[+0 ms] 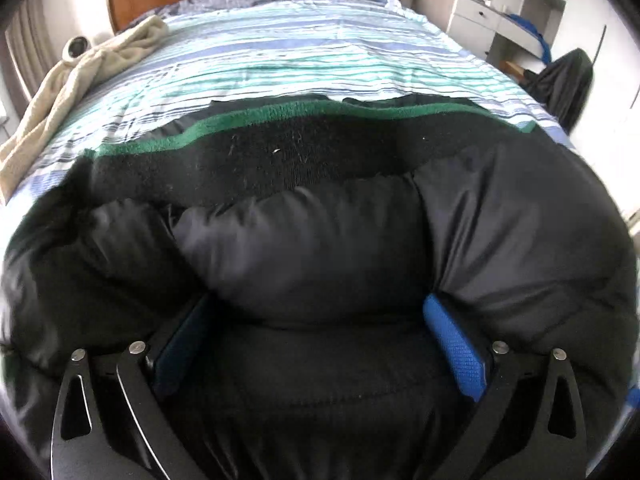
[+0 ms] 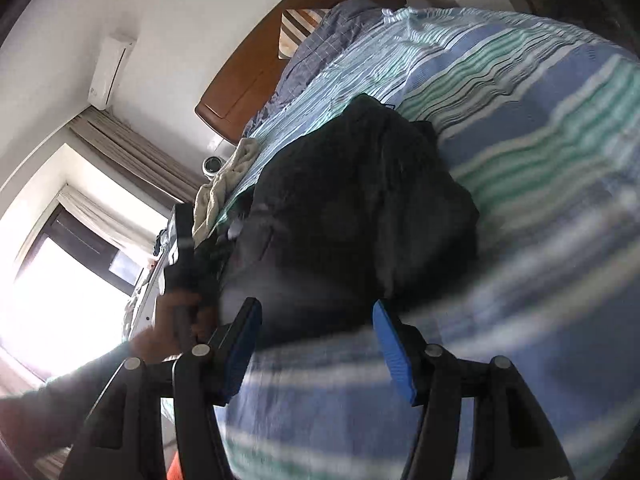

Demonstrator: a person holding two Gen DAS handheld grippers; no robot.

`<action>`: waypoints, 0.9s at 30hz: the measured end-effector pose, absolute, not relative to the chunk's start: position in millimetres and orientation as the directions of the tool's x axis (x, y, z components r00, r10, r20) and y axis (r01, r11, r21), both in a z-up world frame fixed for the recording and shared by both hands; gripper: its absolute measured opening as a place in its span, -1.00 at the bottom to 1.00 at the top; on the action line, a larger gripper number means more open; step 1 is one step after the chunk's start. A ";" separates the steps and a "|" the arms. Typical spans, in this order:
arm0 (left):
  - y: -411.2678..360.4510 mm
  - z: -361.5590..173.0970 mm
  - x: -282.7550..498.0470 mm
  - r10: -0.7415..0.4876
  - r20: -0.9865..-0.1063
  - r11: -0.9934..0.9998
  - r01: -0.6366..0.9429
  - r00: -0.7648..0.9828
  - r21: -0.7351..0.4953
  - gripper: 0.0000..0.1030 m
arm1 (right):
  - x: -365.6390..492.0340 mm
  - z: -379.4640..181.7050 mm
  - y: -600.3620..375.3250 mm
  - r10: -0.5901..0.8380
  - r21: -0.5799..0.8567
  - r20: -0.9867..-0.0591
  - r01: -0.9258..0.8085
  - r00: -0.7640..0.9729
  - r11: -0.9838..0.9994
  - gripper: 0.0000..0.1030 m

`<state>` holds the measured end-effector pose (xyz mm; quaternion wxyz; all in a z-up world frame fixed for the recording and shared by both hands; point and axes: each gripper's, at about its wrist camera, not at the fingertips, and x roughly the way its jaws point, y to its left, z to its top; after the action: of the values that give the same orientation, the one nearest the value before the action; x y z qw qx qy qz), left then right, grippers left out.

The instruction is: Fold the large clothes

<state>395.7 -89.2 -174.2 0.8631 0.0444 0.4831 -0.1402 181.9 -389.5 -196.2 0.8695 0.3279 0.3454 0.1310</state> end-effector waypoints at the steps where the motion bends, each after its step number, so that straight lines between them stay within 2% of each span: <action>1: -85.2 -168.6 390.8 -0.208 -0.847 0.954 0.292 0.489 -0.066 0.90 | 173.3 -192.6 -387.6 0.449 0.651 -0.513 -0.009 0.731 0.759 0.16; 3: -82.9 -150.3 368.8 -0.260 -0.832 0.937 0.336 0.490 -0.095 0.88 | 156.1 -185.6 -381.5 0.434 0.630 -0.513 -0.018 0.741 0.776 0.16; 5: -83.7 -142.0 345.4 -0.266 -0.818 0.926 0.370 0.509 -0.071 0.90 | 147.8 -180.8 -376.4 0.426 0.617 -0.510 -0.027 0.747 0.787 0.16; 8: -88.0 -156.9 332.0 -0.240 -0.821 0.920 0.392 0.519 -0.021 0.91 | 142.0 -173.2 -366.3 0.428 0.598 -0.502 -0.056 0.752 0.800 0.19; 12: -88.2 -180.1 341.4 -0.246 -0.815 0.925 0.377 0.524 -0.036 0.97 | 153.1 -162.1 -345.1 0.435 0.557 -0.503 -0.105 0.747 0.824 0.19; 17: -85.5 -171.0 337.0 -0.242 -0.825 0.926 0.375 0.510 -0.040 0.93 | 153.4 -151.5 -326.7 0.473 0.571 -0.454 -0.160 0.755 0.805 0.19; 18: -82.7 -163.4 331.1 -0.251 -0.826 0.924 0.378 0.504 -0.051 0.85 | 153.1 -150.8 -325.4 0.472 0.567 -0.454 -0.164 0.756 0.807 0.19; 22: -79.4 -142.8 293.4 -0.301 -0.792 0.900 0.432 0.532 -0.052 0.84 | 144.3 -150.7 -324.0 0.471 0.547 -0.458 -0.178 0.754 0.818 0.19; 27: -86.8 -169.9 281.5 -0.281 -0.784 0.885 0.466 0.554 0.012 0.89 | 143.4 -162.3 -324.1 0.463 0.534 -0.501 -0.159 0.731 0.830 0.19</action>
<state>281.5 -86.8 -169.9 0.8745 0.1097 0.4215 -0.2134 143.4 -324.1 -162.3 0.9004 0.2346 0.3232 0.1727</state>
